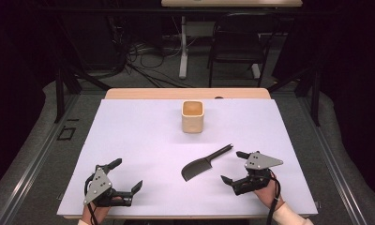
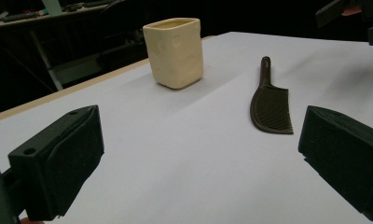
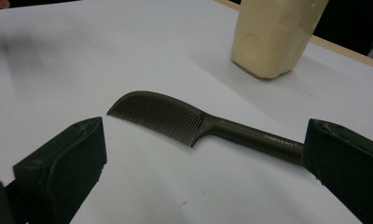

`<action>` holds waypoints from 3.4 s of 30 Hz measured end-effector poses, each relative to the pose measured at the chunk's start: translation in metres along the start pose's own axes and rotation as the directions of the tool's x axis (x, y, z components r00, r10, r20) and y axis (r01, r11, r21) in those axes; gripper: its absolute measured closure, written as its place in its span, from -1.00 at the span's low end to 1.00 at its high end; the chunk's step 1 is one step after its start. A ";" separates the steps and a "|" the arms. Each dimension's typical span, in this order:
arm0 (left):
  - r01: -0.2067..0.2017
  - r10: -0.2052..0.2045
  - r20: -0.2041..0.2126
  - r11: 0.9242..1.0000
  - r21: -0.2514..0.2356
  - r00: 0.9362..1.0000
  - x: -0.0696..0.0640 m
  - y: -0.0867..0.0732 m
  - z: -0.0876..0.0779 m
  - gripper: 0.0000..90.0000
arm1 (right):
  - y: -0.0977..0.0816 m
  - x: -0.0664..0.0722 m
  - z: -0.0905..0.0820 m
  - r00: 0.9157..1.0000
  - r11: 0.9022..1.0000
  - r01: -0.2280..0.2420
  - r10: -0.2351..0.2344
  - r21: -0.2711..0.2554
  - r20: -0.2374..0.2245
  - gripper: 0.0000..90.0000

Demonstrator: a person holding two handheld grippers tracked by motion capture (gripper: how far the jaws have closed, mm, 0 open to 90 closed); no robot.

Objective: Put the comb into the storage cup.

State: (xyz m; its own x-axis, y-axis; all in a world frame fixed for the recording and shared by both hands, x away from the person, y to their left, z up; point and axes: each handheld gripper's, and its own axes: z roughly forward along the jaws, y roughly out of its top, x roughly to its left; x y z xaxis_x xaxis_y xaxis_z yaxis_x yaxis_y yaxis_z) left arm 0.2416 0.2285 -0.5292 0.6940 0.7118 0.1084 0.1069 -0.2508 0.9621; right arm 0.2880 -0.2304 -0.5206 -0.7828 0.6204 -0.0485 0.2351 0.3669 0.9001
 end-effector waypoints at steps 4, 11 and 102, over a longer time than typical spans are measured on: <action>-0.004 0.004 0.011 1.000 0.006 1.000 -0.001 0.000 0.001 -1.00 | 0.002 -0.005 0.006 1.000 1.000 -0.010 0.010 0.013 0.012 -1.00; -0.002 0.002 0.011 1.000 0.007 1.000 -0.001 0.000 0.001 -1.00 | 0.004 -0.013 0.011 0.999 0.999 -0.028 0.027 0.022 0.040 -1.00; -0.004 0.004 0.010 1.000 0.014 1.000 -0.001 0.000 0.001 -1.00 | 0.000 -0.079 0.077 0.985 0.963 -0.027 -0.020 0.267 0.171 1.00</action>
State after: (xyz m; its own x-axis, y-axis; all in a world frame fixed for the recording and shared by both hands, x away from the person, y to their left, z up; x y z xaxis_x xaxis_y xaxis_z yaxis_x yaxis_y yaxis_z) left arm 0.2416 0.2269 -0.5301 0.7017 0.7040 0.1098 0.1138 -0.2628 0.9581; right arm 0.3943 -0.2256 -0.5504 -0.6772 0.7225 -0.1396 0.4015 0.5218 0.7527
